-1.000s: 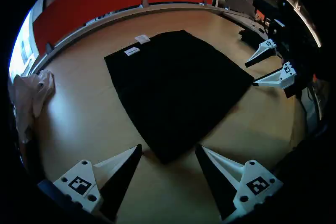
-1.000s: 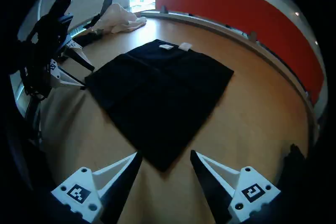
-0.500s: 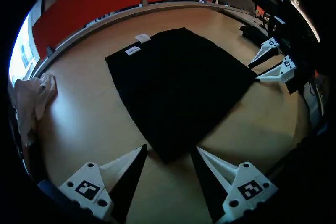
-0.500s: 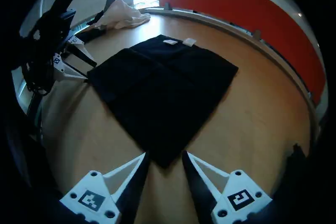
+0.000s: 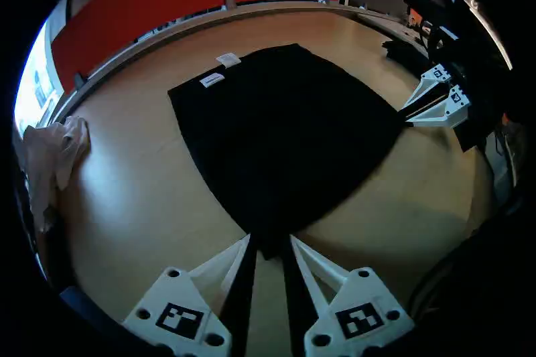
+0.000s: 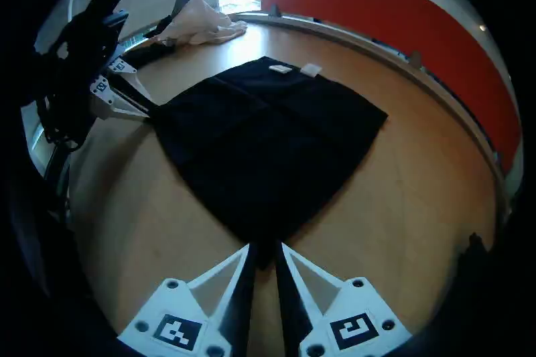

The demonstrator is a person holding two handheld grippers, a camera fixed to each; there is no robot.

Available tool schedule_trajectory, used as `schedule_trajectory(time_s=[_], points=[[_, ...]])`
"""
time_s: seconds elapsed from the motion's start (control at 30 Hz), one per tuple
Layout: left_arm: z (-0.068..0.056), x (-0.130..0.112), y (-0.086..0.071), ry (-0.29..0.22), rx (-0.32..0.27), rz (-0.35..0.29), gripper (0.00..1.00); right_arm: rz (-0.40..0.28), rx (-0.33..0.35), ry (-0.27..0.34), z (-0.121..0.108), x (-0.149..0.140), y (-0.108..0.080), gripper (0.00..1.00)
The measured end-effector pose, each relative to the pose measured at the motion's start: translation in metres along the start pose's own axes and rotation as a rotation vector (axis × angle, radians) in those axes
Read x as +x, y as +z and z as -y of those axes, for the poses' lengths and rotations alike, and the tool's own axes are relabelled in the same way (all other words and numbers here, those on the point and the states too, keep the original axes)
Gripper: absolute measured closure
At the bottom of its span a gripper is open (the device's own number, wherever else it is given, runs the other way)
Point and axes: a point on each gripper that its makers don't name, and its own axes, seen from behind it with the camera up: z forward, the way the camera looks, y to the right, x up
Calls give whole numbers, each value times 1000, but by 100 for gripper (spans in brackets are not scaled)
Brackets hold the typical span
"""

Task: Fold towel

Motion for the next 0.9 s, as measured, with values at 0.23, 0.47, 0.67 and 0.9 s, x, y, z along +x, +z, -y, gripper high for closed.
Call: schedule_trajectory(time_s=[0.23, 0.47, 0.67, 0.9], points=[[0, 1, 0, -27, 7, 14, 88, -24, -7, 12, 0, 9, -4, 86], [-4, 4, -4, -68, -12, 11, 90, -45, -12, 29, 0, 15, -11, 87], [-5, 8, -10, -75, -7, -1, 90, -71, -10, 45, -2, 23, -17, 90], [-5, 18, -23, -85, 5, -16, 90, -98, -21, 21, -3, 38, -29, 90]])
